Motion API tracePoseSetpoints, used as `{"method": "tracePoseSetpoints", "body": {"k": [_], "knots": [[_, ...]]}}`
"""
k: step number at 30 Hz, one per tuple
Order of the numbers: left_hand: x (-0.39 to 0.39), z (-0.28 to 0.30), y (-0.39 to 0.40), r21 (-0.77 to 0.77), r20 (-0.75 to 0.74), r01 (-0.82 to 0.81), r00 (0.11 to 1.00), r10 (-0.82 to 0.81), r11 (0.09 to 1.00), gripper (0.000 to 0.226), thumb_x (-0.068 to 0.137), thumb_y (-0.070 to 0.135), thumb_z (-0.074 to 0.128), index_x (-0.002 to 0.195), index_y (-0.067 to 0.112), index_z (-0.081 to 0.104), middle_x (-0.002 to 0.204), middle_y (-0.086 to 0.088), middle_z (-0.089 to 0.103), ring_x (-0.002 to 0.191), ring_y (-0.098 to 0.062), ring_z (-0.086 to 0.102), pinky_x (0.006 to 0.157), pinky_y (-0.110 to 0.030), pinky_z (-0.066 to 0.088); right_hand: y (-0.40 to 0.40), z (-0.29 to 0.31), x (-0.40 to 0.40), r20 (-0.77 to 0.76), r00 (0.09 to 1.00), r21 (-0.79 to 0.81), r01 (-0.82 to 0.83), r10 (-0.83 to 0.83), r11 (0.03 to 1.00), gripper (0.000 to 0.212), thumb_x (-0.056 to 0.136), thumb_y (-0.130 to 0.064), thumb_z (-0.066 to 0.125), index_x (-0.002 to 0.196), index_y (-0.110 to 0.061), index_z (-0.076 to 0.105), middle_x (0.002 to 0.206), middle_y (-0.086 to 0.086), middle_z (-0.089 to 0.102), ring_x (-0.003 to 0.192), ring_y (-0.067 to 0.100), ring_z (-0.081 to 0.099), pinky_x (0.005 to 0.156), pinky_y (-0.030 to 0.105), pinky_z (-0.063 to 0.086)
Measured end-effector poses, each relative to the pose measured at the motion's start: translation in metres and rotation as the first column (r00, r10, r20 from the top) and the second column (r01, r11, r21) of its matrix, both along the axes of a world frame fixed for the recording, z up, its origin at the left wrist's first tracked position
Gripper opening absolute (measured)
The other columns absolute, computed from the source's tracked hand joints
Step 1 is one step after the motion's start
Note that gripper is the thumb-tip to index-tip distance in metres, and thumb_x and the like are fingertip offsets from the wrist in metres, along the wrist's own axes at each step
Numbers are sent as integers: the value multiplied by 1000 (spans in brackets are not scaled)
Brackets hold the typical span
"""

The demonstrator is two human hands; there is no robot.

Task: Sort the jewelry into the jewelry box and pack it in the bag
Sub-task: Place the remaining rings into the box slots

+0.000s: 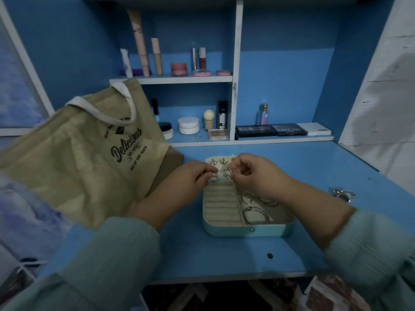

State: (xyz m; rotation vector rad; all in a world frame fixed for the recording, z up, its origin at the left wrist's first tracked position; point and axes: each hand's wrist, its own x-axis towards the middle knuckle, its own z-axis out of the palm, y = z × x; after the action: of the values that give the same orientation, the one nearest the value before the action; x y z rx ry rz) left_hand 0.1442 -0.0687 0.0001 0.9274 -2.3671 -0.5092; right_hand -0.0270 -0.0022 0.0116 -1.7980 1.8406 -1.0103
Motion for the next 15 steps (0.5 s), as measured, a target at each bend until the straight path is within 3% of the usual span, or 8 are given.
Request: {"method": "tracePoseSetpoints", "body": {"k": [2, 4, 10, 15], "knots": [[-1, -6, -1, -59, 0, 35, 999, -35, 998, 24, 94, 13, 51, 112, 9, 66, 96, 1, 56, 89, -5, 47, 77, -11, 35, -3, -4, 2, 26, 1000, 12, 13, -13, 1000, 6, 86, -22, 62, 90, -24, 61, 84, -2, 61, 66, 6, 52, 58, 16, 42], [-2, -11, -1, -78, -14, 48, 999, -50, 996, 23, 93, 11, 53, 111, 8, 67, 97, -2, 58, 90, -5, 46, 74, -3, 32, -5, -9, 3, 14, 1000, 23, 26, -27, 999, 8, 86, -24, 63, 94, -25, 64, 90, 0, 63, 72, 8, 54, 65, 18, 43], [-5, -20, -5, 4, -74, -17, 997, 17, 1000, 24, 92, 18, 54, 113, 17, 66, 100, 10, 58, 93, -1, 50, 75, 2, 33, -8, -17, 4, 8, 1000, 36, 17, -17, 999, 20, 86, -29, 64, 104, -21, 68, 94, -3, 65, 69, 7, 55, 67, 21, 42], [-6, -22, -4, -58, -53, 14, 998, -17, 998, 18, 91, 13, 56, 102, 12, 70, 94, 3, 62, 87, -3, 48, 74, 2, 31, -6, -19, 7, -131, 990, -32, -61, 56, 998, 19, 87, -22, 62, 103, -18, 71, 92, -7, 61, 88, 6, 53, 72, 10, 39]]}}
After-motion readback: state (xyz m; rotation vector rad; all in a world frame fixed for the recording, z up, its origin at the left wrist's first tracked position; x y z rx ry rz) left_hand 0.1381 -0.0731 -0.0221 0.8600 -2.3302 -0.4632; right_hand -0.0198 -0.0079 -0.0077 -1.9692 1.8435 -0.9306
